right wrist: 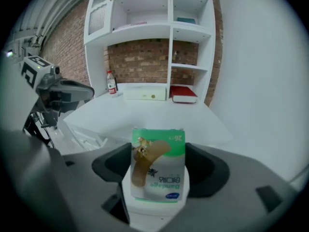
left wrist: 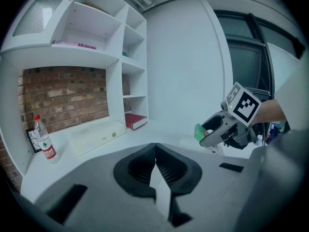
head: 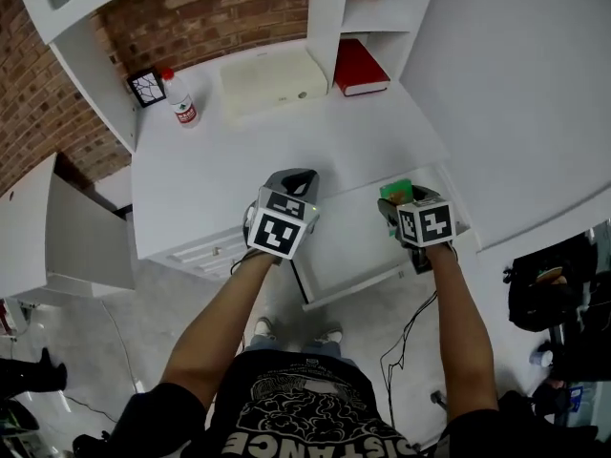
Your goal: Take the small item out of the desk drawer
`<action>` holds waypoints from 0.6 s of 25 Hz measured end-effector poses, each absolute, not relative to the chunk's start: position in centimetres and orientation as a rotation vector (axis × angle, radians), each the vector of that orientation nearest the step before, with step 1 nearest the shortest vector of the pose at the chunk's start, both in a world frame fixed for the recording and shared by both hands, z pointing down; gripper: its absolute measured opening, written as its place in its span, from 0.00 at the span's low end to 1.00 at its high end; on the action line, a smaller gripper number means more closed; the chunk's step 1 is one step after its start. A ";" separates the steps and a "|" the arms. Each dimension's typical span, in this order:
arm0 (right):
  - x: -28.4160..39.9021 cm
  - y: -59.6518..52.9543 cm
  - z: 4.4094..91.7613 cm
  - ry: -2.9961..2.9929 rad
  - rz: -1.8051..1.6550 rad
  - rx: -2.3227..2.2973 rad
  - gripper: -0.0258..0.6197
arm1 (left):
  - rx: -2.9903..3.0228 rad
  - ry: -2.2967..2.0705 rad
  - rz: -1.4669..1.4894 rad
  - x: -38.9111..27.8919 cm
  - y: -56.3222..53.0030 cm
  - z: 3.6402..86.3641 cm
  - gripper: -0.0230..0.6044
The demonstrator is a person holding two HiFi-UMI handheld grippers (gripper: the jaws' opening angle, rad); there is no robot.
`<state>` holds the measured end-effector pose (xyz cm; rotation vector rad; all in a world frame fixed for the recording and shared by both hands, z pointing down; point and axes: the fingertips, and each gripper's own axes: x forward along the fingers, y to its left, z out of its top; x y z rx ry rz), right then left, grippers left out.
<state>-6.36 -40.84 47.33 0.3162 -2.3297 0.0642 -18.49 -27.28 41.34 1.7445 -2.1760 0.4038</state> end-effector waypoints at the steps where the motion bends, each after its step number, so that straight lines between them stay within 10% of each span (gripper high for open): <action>1: -6.4 -40.6 46.6 -2.349 0.070 0.337 0.57 | 1.759 -2.175 0.404 -18.6 -27.1 40.8 0.05; 15: -6.3 -35.5 37.3 -2.583 0.115 0.601 0.57 | 1.909 -2.154 0.402 -20.3 -24.6 36.5 0.05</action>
